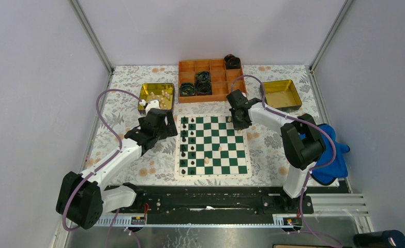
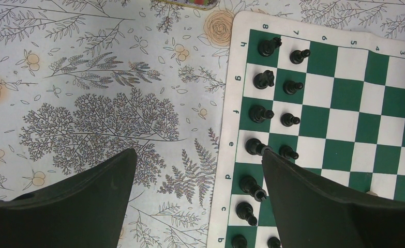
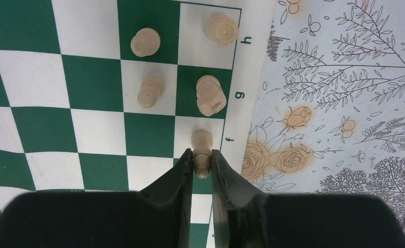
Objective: Set up the chess pieces on the board
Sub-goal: Place the chess piece on the chessboard, then pick up the chess piece from the chessboard.
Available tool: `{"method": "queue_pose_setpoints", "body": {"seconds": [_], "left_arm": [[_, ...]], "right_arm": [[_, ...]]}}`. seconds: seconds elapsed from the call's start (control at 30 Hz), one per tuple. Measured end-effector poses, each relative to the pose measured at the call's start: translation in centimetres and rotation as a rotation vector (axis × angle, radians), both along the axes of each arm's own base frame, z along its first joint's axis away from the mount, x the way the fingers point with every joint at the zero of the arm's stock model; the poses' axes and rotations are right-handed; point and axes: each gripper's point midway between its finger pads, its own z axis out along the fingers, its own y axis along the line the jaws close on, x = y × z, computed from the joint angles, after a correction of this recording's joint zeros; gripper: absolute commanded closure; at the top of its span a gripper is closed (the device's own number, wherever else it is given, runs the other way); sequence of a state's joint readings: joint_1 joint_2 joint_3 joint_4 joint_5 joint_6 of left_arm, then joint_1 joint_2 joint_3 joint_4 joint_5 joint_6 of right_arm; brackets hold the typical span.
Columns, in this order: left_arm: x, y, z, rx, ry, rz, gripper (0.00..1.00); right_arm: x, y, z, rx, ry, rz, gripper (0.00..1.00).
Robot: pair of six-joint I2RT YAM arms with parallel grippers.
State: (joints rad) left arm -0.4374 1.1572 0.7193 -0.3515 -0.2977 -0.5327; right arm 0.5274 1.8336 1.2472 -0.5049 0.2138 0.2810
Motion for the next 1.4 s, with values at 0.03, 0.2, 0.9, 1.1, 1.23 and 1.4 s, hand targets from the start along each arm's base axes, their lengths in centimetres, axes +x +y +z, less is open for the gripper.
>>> {"method": "queue_pose_setpoints", "body": {"seconds": [0.03,0.2,0.9,1.1,1.23,1.4], "left_arm": [[0.0,0.0,0.0,-0.001,0.000,0.000,0.01],[0.0,0.0,0.0,0.000,0.000,0.000,0.01],[-0.1,-0.2,0.0,0.001,0.000,-0.006,0.01],[-0.1,-0.2,0.0,0.001,0.000,-0.008,0.01],[-0.1,-0.4,0.0,0.001,0.000,-0.013,0.01],[-0.2,-0.4,0.0,0.002,0.000,-0.014,0.01]], "right_arm": [[0.0,0.0,0.0,0.001,0.000,0.001,0.83],[0.0,0.2,0.0,0.013,0.005,0.007,0.58],[0.3,1.0,5.2,0.053,-0.095,0.052,0.51],[-1.8,4.1,7.1,0.081,-0.128,0.155,0.50],[-4.1,6.8,7.0,0.093,-0.118,0.245,0.51],[-6.8,8.4,5.6,0.098,-0.069,0.311,0.51]]}}
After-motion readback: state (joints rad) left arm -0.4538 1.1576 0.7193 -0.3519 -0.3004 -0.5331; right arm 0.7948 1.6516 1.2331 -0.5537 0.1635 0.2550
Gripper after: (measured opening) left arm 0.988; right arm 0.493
